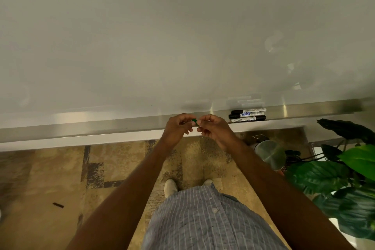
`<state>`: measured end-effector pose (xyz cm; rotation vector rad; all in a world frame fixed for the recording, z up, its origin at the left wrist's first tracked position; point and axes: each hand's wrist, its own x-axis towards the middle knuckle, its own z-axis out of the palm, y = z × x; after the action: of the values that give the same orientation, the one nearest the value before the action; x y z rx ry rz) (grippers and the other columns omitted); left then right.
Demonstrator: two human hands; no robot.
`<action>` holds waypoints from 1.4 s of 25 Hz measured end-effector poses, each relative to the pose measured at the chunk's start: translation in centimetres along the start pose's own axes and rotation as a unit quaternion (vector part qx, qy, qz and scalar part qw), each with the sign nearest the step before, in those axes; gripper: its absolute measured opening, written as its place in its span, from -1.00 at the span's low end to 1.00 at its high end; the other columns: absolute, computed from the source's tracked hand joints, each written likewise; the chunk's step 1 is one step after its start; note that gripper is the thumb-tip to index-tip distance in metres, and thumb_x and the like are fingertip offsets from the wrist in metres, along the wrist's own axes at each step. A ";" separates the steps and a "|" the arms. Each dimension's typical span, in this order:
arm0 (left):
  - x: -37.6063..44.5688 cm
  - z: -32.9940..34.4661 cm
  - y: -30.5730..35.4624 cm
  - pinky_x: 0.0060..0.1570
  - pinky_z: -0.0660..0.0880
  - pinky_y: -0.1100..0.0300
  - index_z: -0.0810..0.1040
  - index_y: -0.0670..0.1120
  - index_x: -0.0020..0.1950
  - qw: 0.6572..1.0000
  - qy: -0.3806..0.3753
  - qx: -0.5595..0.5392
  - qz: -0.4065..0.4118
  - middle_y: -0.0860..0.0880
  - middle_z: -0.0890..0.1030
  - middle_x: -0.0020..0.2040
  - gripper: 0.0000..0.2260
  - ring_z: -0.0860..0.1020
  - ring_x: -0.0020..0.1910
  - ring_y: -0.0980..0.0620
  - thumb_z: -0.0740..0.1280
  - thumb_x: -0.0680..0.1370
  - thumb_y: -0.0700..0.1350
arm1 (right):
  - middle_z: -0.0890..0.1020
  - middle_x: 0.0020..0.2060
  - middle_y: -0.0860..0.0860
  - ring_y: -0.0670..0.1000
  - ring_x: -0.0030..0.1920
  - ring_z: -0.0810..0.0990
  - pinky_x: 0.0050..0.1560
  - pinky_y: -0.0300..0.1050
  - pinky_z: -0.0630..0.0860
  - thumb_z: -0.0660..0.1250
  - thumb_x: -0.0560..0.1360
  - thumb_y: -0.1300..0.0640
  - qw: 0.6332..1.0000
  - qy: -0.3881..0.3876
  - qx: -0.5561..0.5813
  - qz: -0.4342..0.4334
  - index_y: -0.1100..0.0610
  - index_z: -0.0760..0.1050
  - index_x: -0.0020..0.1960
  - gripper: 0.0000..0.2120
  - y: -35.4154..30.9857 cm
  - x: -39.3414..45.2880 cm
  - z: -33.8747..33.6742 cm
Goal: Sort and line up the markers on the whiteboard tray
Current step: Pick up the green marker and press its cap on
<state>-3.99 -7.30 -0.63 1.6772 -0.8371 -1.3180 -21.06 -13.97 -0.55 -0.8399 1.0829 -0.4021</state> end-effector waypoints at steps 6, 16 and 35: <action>-1.1 -2.1 -2.0 -0.23 0.58 0.20 0.66 -0.15 0.06 0.993 0.090 -0.059 -0.054 -0.08 0.71 -0.16 -0.89 0.65 -0.27 0.07 0.42 0.54 -0.27 | 0.65 -0.04 -0.12 -0.19 -0.04 0.58 -0.08 -0.30 0.44 0.30 0.61 -0.05 0.886 0.113 -0.409 -0.187 0.01 0.56 0.12 -0.82 1.2 1.5 0.7; -2.2 -4.8 -3.5 -0.15 0.60 0.17 0.62 -0.19 0.18 0.984 0.124 -0.107 -0.066 -0.14 0.68 -0.07 -0.80 0.64 -0.20 -0.01 0.39 0.56 -0.27 | 0.61 0.13 0.07 0.08 0.18 0.52 0.20 0.00 0.47 0.32 0.60 0.17 0.785 0.056 -0.579 -0.211 0.08 0.61 0.28 -0.72 2.0 2.2 0.1; -3.6 -5.1 -3.7 -0.11 0.62 0.18 0.66 -0.20 0.16 0.981 0.067 -0.165 -0.080 -0.15 0.70 -0.06 -0.81 0.65 -0.17 -0.01 0.42 0.56 -0.23 | 0.57 0.07 -0.03 -0.17 0.00 0.46 -0.07 -0.52 0.30 0.33 0.61 0.09 0.844 0.097 -0.474 -0.231 0.00 0.60 0.30 -0.72 3.9 -2.2 3.2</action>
<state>0.18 -1.45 -1.88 1.5695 -0.3845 -1.3495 -19.59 -8.73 -1.49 -2.0060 1.2638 -0.3402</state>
